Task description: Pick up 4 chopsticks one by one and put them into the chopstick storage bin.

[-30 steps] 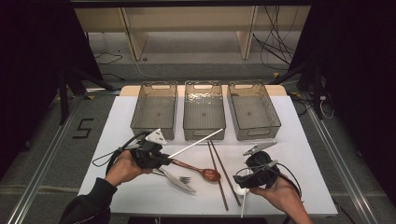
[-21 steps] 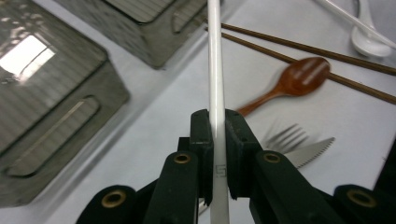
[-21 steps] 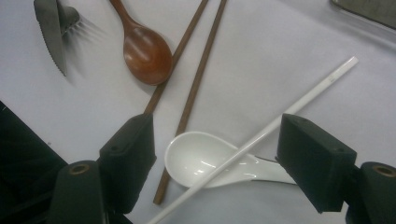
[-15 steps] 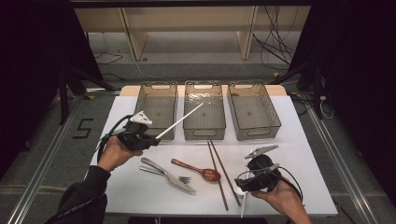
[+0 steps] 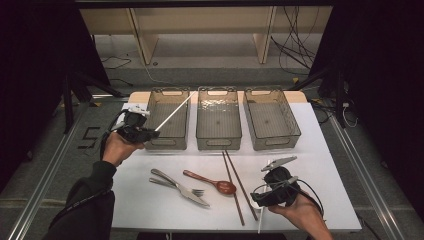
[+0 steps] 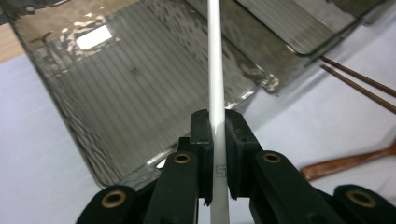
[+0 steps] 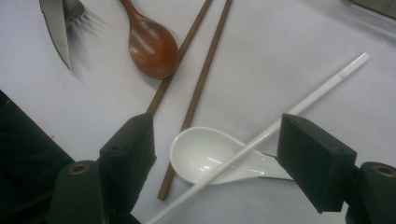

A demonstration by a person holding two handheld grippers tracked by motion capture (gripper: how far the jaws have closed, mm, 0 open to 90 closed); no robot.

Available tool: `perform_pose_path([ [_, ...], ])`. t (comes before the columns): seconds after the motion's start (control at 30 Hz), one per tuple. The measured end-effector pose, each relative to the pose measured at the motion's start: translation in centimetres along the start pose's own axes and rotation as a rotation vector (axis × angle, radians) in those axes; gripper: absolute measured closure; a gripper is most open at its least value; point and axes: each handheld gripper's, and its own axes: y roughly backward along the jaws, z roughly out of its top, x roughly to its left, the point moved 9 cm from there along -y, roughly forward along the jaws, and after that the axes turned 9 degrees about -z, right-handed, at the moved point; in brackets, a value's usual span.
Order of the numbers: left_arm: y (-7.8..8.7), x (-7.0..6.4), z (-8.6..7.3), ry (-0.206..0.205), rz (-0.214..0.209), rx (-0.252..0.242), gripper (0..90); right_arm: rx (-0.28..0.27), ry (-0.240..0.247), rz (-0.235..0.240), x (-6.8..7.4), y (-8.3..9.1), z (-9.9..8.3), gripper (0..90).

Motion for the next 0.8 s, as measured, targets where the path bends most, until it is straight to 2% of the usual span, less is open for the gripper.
perform_pose_path([
  [0.27, -0.7, 2.3, 0.9, 0.060, 0.043, -0.014, 82.8, 0.006, 0.006, 0.006, 0.1, 0.0, -0.1, 28.5],
  [0.4, -1.4, 3.2, 1.1, 0.089, 0.048, -0.014, 82.8, 0.006, 0.006, 0.007, 0.0, 0.0, -0.2, 28.5],
  [0.8, -3.1, 5.0, 1.3, 0.146, 0.074, 0.003, 82.7, 0.004, 0.011, 0.013, 0.2, -0.1, -0.1, 28.5],
])
